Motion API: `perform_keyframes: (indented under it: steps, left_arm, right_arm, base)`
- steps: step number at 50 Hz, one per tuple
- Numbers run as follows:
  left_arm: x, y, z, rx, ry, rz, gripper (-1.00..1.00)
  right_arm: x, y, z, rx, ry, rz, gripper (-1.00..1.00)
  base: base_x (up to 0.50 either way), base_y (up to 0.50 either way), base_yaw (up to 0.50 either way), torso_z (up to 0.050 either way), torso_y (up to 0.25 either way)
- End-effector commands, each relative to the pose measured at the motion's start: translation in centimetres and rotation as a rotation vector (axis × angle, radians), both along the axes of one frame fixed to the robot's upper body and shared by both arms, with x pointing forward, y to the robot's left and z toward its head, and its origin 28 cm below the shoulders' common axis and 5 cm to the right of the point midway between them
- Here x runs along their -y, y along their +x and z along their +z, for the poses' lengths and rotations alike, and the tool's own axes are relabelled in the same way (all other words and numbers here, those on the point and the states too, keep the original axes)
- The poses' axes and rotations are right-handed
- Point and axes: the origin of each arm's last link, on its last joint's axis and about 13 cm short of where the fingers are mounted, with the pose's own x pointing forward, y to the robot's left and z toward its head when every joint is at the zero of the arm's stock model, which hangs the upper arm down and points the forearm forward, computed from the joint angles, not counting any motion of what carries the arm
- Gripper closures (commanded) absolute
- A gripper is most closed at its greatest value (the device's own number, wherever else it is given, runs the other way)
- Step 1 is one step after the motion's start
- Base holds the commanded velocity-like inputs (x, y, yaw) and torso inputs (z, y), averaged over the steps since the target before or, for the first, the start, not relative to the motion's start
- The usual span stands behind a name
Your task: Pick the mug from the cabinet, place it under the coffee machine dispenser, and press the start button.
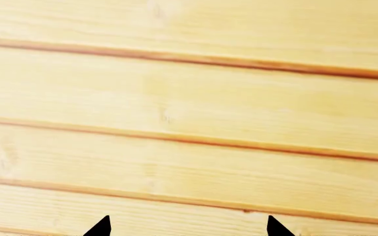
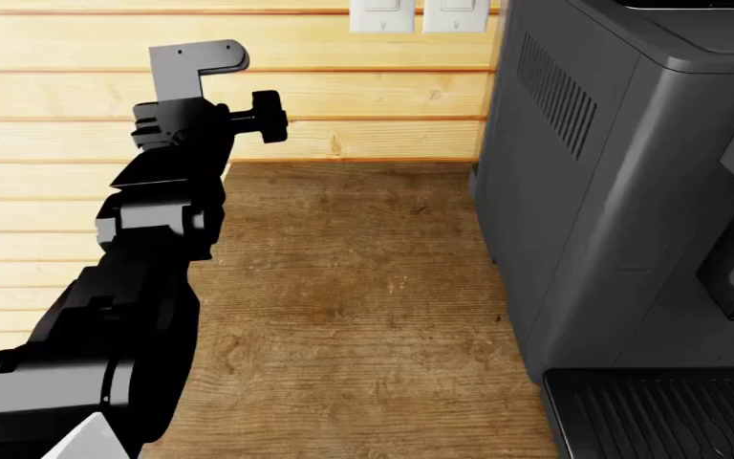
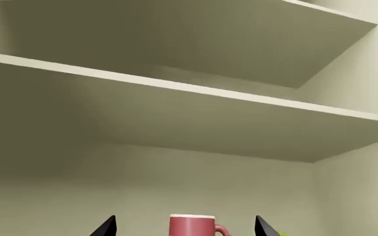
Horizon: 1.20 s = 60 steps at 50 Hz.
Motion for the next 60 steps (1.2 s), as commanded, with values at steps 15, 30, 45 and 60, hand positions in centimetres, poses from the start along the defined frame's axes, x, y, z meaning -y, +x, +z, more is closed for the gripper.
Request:
perform_keyframes:
  steps: [15,30,45,60]
  left_arm:
    - [0.0,0.0,-0.1,-0.013,0.007,0.002,-1.0]
    - [0.1,0.0,-0.1,-0.013,0.014,-0.001,-1.0]
    - [0.0,0.0,-0.1,-0.014,0.015,-0.005,-1.0]
    - [0.0,0.0,-0.1,-0.012,0.013,-0.012,-1.0]
  right_arm:
    - [-0.6,6.3,6.7,-0.306,0.041,-0.051,-1.0]
    - [1.0,10.0,8.4,-0.372,0.11,-0.157,-1.0]
    - [1.6,13.9,8.3,-0.534,0.129,-0.144,-1.0]
    - [2.1,16.9,6.6,-0.637,0.124,-0.163,-1.0]
  base:
    - [0.0,0.0,0.0,0.0,0.0]
    - [0.0,0.0,0.0,0.0,0.0]
    - [0.0,0.0,0.0,0.0,0.0]
    - [0.0,0.0,0.0,0.0,0.0]
